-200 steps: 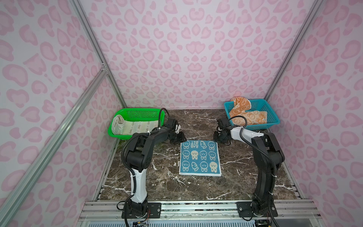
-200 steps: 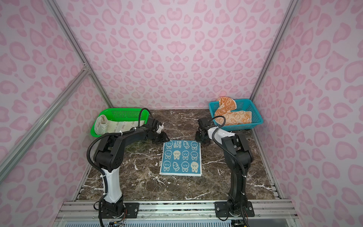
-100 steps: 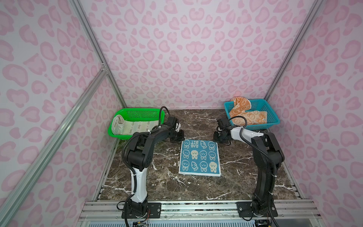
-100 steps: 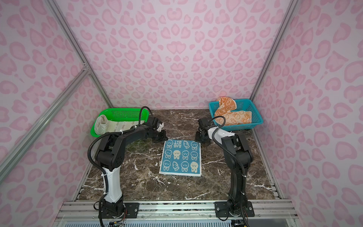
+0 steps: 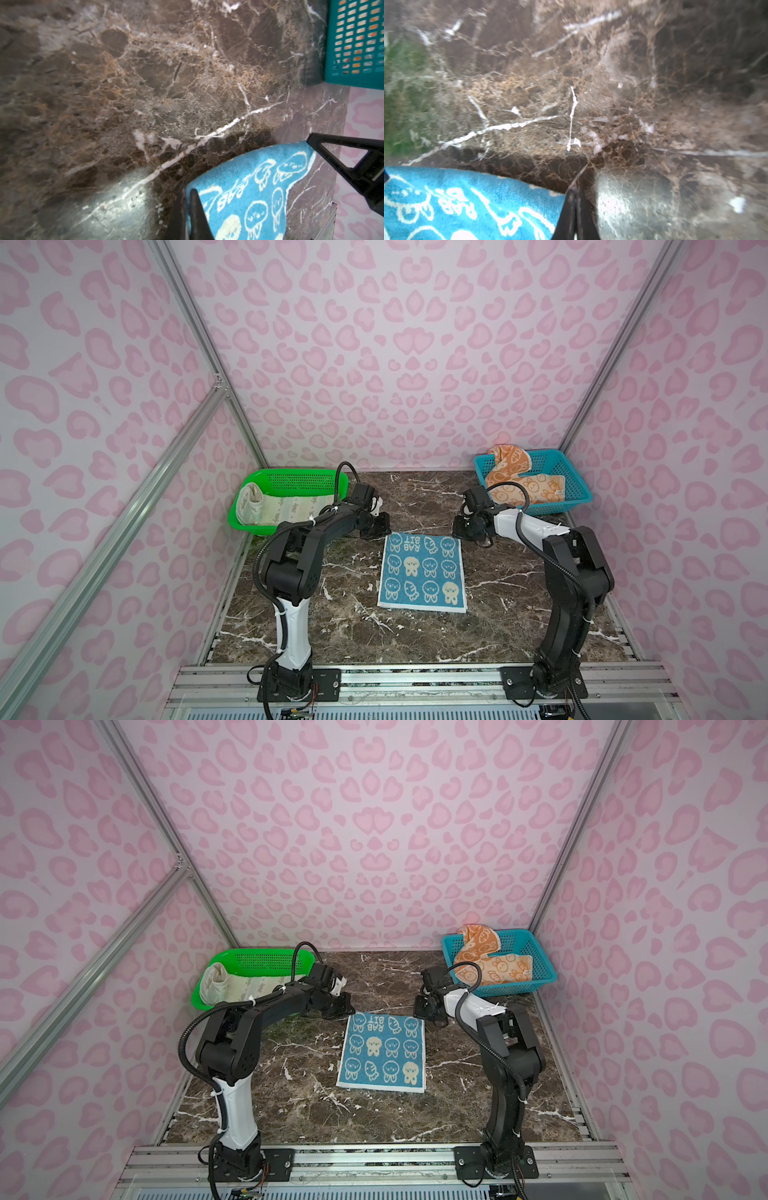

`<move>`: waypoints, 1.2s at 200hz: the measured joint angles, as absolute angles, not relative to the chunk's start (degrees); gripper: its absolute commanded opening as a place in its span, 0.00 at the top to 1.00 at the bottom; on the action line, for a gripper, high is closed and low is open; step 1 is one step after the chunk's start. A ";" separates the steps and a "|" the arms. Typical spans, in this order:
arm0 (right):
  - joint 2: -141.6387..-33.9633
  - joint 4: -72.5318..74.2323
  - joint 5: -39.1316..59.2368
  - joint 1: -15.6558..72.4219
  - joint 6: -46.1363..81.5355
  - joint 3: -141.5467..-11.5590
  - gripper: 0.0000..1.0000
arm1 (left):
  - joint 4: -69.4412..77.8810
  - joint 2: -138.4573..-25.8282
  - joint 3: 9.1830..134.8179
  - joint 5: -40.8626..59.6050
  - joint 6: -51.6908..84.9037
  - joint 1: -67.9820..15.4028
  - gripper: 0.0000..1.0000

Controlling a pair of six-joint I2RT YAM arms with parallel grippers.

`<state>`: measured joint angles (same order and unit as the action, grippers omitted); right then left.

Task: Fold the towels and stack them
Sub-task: 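Fold the far edge toward the robot with both grippers into a strip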

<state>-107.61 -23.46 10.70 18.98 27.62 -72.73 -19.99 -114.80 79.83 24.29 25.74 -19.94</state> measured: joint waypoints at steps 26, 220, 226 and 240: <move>-105.01 -23.49 10.72 19.03 26.35 -71.33 1.00 | -19.42 -112.16 79.24 25.32 24.75 -19.94 0.95; -79.24 -27.05 3.92 32.42 21.43 -50.65 1.00 | -20.12 -91.11 56.53 28.99 20.29 -22.00 0.90; -78.87 -27.16 3.90 32.60 21.45 -50.15 1.00 | -20.34 -90.67 55.94 28.86 20.29 -22.15 0.90; -78.13 -27.42 3.64 33.04 21.87 -48.97 1.00 | -20.80 -89.62 54.72 28.71 20.29 -22.37 0.90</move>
<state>-78.13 -27.42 3.64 33.04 21.87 -48.97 -20.80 -89.62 54.72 28.71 20.29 -22.37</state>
